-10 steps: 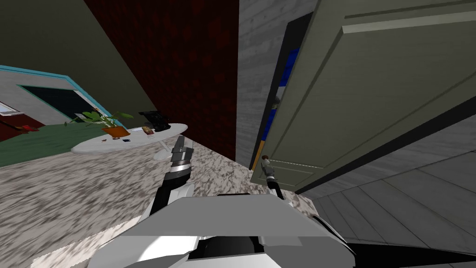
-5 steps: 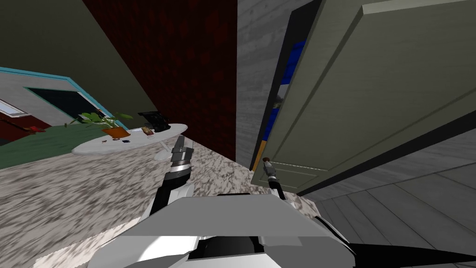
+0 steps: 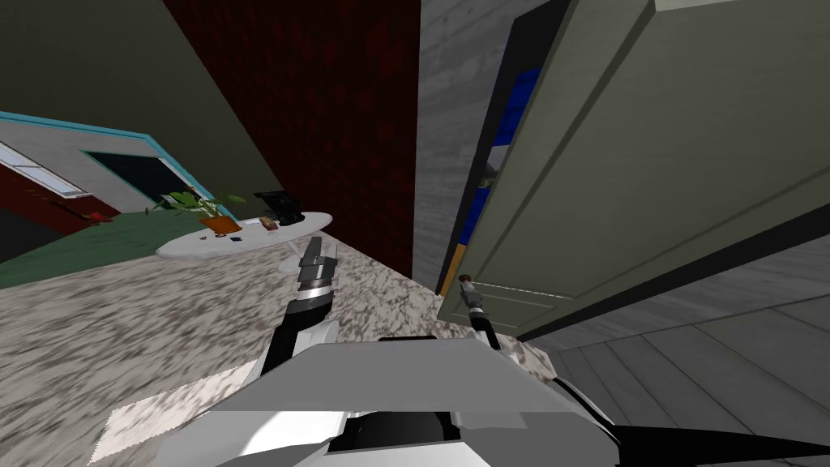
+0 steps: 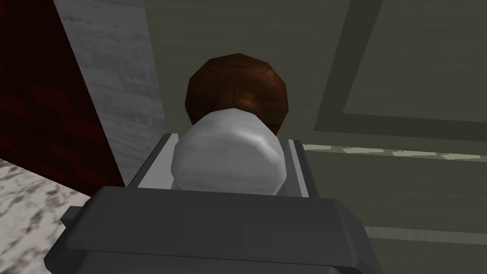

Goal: Pull the door open

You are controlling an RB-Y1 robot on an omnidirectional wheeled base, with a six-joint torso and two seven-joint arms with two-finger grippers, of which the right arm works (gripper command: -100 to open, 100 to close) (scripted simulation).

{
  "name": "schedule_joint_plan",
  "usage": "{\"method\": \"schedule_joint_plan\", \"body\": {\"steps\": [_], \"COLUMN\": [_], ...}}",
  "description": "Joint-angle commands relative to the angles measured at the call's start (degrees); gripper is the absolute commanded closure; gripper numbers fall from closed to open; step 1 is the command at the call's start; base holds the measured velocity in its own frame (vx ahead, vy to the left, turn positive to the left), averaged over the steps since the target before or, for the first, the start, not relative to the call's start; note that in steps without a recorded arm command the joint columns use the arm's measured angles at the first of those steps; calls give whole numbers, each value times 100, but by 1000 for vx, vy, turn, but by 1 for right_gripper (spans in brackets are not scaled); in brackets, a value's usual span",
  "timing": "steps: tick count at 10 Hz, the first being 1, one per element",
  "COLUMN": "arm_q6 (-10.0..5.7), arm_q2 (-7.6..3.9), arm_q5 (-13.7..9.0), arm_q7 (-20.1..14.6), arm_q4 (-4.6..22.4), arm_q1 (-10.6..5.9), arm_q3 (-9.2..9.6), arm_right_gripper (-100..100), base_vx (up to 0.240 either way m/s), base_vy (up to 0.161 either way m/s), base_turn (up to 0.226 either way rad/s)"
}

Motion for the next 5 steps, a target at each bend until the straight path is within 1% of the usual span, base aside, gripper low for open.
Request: {"method": "schedule_joint_plan", "body": {"steps": [1,3,5], "arm_q6": [-53,-151,-244], "arm_q2": [-78,-224,-362], "arm_q5": [54,123,189], "arm_q7": [-145,-355,-553], "arm_q4": [-46,-82,-117], "arm_q1": [96,180,258], "arm_q3": [137,307,467], "arm_right_gripper": [100,100,100], "base_vx": [-212,-213,-207], "base_vy": [-47,-61,-41], "base_turn": [122,122,120]}}
